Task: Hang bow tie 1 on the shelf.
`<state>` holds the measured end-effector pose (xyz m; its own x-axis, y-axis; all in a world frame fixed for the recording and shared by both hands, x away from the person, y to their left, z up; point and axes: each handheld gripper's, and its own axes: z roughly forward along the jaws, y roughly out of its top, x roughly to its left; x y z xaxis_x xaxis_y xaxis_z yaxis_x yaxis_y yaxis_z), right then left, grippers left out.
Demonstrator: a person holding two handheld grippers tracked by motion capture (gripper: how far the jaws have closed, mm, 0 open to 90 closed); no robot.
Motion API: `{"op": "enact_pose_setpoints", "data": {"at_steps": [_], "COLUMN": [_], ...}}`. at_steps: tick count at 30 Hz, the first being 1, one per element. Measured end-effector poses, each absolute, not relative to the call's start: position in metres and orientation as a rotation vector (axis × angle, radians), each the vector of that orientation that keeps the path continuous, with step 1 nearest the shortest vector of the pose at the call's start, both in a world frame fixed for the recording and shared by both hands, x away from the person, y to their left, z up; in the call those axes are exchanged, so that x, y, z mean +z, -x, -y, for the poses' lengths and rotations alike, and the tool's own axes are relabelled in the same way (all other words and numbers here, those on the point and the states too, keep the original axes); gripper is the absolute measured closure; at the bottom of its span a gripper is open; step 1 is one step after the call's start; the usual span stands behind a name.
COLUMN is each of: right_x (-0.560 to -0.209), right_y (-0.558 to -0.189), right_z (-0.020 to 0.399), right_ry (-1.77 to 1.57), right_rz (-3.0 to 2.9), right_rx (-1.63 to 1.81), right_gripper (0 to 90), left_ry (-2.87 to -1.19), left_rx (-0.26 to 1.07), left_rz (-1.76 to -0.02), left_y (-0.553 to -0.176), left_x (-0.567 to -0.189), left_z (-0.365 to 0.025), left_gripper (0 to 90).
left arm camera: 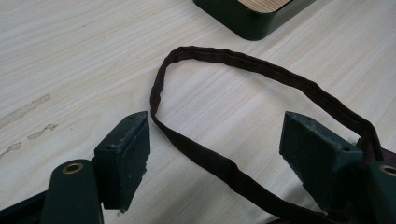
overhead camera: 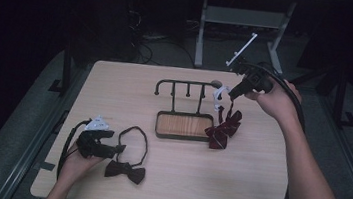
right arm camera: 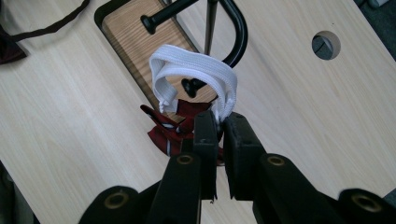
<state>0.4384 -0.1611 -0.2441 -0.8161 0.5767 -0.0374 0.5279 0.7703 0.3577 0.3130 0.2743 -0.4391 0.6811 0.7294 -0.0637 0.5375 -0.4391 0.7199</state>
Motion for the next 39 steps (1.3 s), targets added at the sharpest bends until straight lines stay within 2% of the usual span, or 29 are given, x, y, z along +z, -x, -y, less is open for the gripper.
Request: {"op": "enact_pose_setpoints", "data": {"at_steps": [18,39], "right_x": [-0.253,-0.265], "right_y": [-0.457,-0.462], "right_z": [0.161,0.163], "right_ry": [-0.947,-0.977], "right_rz": [-2.816,-2.813], "right_rx": [0.488,0.490], "right_gripper": [83.2,80.4], "left_ry": [-2.152,-2.143], "left_rx": [0.325,0.329], "left_rz": [-0.964,-0.966], "left_y": [-0.313,-0.313], "left_x": [-0.439,-0.439], "left_z": [-0.274,-0.274], "left_gripper": [25.0,25.0]}}
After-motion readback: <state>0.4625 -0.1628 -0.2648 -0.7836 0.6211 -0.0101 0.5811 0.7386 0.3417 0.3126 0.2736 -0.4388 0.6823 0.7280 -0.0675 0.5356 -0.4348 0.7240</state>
